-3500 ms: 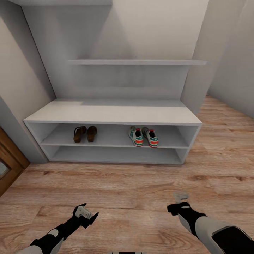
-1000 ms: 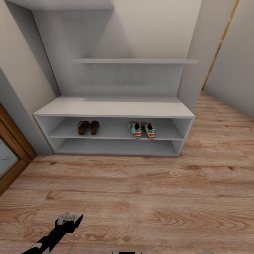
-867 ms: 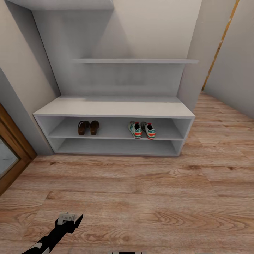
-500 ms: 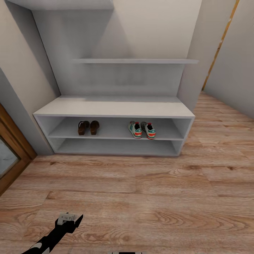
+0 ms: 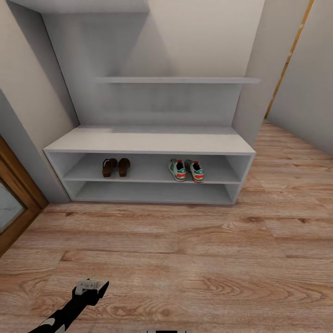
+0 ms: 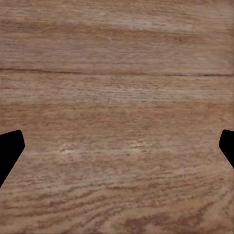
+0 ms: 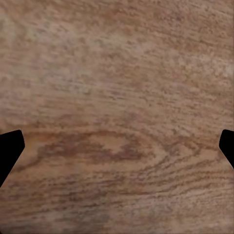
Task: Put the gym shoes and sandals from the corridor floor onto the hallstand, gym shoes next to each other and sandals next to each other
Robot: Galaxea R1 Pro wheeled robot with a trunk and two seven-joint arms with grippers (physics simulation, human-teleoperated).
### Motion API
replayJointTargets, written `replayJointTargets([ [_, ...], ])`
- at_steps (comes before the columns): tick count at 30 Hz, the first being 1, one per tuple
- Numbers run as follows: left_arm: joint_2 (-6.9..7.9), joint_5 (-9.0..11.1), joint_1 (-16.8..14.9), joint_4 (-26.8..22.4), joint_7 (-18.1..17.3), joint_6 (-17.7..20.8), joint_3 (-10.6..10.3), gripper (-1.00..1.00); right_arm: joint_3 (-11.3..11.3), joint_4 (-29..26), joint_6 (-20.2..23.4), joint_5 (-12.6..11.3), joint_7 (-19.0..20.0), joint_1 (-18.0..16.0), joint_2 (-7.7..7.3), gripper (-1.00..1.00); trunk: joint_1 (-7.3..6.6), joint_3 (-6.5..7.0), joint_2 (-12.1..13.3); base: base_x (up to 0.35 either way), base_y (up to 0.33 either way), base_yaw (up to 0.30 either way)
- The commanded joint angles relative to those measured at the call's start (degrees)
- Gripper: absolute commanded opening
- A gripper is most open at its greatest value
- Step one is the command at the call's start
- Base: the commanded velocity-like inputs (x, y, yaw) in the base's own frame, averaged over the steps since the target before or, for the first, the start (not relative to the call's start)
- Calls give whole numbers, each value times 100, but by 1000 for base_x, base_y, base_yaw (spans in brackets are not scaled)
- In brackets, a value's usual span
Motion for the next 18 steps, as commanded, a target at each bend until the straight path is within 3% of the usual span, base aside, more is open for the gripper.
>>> replayJointTargets([
  [1,0,0,0,-1,0,0,0,100,0,0,0,0,0,1,0,100,0,0,0,0,0,0],
  [18,0,0,0,-4,0,0,0,100,0,0,0,0,0,3,0,100,0,0,0,0,0,0],
])
